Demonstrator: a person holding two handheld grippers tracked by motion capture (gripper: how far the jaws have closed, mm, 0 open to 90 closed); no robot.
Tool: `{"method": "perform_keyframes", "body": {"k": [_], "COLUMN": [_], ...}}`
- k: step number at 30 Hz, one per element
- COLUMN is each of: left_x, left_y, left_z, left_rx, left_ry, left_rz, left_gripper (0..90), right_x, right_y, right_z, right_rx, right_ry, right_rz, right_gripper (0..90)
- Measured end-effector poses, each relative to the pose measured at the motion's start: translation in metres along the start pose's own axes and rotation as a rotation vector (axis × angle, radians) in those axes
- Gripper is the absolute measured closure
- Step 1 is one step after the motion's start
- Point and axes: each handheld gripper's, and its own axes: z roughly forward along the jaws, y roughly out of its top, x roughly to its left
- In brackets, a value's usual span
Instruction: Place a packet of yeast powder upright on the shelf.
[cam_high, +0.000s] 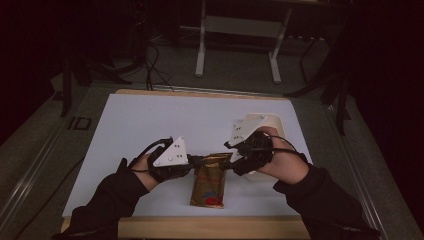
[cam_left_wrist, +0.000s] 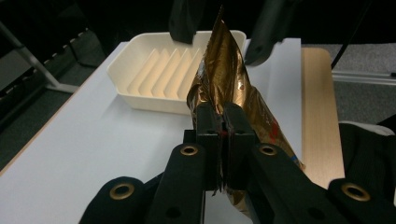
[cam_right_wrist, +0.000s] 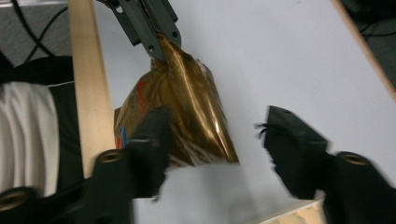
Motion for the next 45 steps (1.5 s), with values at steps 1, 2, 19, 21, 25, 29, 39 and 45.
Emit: {"method": "perform_keyframes", "body": {"k": [1,2,19,21,25,29,39,45], "left_x": [-0.001,-0.001,-0.004,-0.004,-0.004,-0.003,0.005,0.013], "left_y": [0.001,0.001,0.001,0.001,0.000,0.001,-0.003,-0.013], "left_z": [0.001,0.001,0.008,0.009,0.010,0.008,-0.001,-0.010], "left_rx": [-0.001,0.001,0.003,0.007,0.010,-0.004,-0.054,-0.115], "left_ry": [0.011,0.003,-0.028,-0.031,-0.048,-0.052,-0.094,-0.105], "left_rz": [0.005,0.006,0.014,0.019,0.018,0.008,-0.061,-0.161], "left_gripper": [88.7,88.7,88.5,88.3,87.5,86.3,60.4,39.1], "right_x": [0.000,-0.001,-0.007,-0.005,-0.005,-0.005,-0.007,-0.010], "right_y": [0.002,0.003,0.018,0.018,0.018,0.019,0.020,0.023], "right_z": [0.001,0.003,0.023,0.023,0.024,0.022,0.011,-0.007], "right_rx": [0.017,0.023,0.340,0.352,0.360,0.359,0.328,0.280], "right_ry": [0.009,0.012,0.207,0.207,0.197,0.208,0.197,0.155], "right_rz": [-0.002,-0.005,-0.070,-0.101,-0.138,-0.147,-0.161,-0.187], "right_gripper": [45.4,46.3,78.7,80.4,82.3,83.0,83.7,83.7]}}
